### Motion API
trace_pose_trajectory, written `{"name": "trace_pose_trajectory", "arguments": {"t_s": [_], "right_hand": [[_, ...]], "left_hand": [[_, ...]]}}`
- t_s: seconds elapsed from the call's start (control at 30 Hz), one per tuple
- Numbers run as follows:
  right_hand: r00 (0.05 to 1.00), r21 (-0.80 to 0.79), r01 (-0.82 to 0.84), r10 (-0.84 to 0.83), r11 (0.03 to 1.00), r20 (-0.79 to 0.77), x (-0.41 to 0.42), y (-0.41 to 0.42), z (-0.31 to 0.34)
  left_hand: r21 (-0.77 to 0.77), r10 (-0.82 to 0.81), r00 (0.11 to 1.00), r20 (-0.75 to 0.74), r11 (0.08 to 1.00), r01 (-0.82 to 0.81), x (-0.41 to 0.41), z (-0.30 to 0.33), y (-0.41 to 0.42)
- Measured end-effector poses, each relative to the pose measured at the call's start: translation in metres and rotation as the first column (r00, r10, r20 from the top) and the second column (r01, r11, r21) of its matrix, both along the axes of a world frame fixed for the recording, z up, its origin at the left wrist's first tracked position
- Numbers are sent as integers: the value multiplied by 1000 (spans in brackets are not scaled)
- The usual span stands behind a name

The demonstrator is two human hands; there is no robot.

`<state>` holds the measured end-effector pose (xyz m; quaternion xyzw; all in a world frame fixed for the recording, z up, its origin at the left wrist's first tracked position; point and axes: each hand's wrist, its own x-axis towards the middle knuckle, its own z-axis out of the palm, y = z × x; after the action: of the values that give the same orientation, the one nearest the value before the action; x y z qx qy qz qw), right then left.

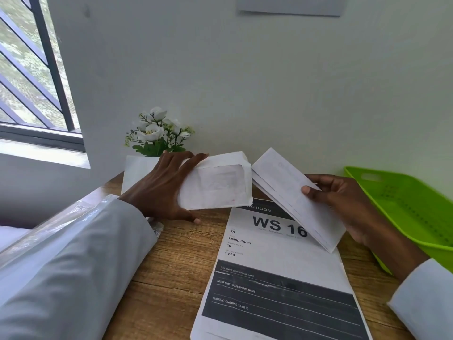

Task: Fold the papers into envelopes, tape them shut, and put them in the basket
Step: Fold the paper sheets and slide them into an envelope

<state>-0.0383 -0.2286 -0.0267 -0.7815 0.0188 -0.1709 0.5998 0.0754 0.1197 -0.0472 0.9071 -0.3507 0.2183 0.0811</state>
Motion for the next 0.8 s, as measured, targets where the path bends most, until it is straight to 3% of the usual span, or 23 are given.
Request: {"name": "trace_pose_trajectory", "arguments": {"t_s": [0.23, 0.53, 0.8], "right_hand": [[997, -53, -65, 62, 996, -49, -1, 4, -3], [986, -345, -157, 125, 925, -114, -2, 16, -1], [985, -399, -168, 164, 901, -46, -3, 29, 5]], "left_hand": [[-19, -25, 999, 20, 999, 25, -2, 0, -1], [166, -178, 960, 218, 976, 144, -15, 9, -28], [192, -267, 936, 229, 955, 225, -27, 11, -46]]}}
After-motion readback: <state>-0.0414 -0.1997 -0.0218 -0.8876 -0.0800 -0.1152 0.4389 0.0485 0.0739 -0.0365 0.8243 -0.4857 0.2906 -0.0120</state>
